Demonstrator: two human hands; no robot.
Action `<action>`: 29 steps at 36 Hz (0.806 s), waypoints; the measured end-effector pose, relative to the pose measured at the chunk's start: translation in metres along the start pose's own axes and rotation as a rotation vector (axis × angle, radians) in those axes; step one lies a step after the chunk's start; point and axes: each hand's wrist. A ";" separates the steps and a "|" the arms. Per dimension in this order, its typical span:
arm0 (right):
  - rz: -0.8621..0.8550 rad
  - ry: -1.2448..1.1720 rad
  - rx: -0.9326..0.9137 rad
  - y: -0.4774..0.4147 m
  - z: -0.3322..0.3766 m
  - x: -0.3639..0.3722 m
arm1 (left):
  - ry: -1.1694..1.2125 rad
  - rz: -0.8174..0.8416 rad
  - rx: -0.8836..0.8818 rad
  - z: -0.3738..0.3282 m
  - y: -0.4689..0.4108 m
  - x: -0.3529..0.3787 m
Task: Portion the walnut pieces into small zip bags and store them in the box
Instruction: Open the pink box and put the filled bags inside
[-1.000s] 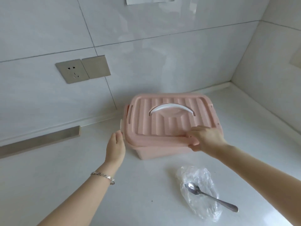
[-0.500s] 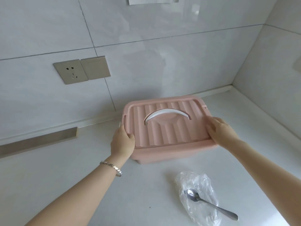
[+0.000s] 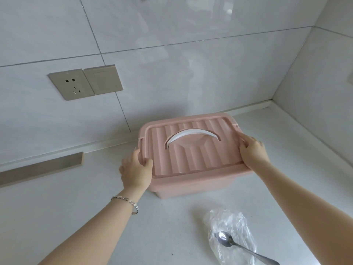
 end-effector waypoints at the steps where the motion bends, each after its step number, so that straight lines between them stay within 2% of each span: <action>1: -0.017 0.003 0.018 0.000 0.000 0.000 | 0.113 0.031 -0.047 0.000 0.001 0.000; 4: -0.031 -0.101 0.197 0.003 0.001 0.000 | 0.279 0.058 -0.126 -0.002 0.007 0.001; 6: -0.027 -0.212 0.314 0.005 0.001 -0.001 | 0.318 -0.023 -0.104 -0.002 0.010 0.001; 11: -0.044 -0.225 0.384 0.004 0.000 -0.001 | 0.285 -0.173 -0.036 0.001 0.012 0.004; 17: -0.092 -0.202 0.351 0.001 -0.005 0.002 | 0.132 -0.256 0.072 -0.001 0.011 0.005; 20: -0.182 -0.212 0.267 0.002 -0.008 0.004 | 0.038 -0.280 0.140 0.001 0.008 0.005; 29: -0.255 -0.115 0.114 0.008 -0.003 0.004 | -0.012 -0.316 0.172 0.007 0.004 0.010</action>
Point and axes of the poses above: each hand's wrist, its own y-axis away from the middle knuckle, its own x-axis out of the palm, z = x × y, and after that the axes turned 3 degrees about z, right-handed
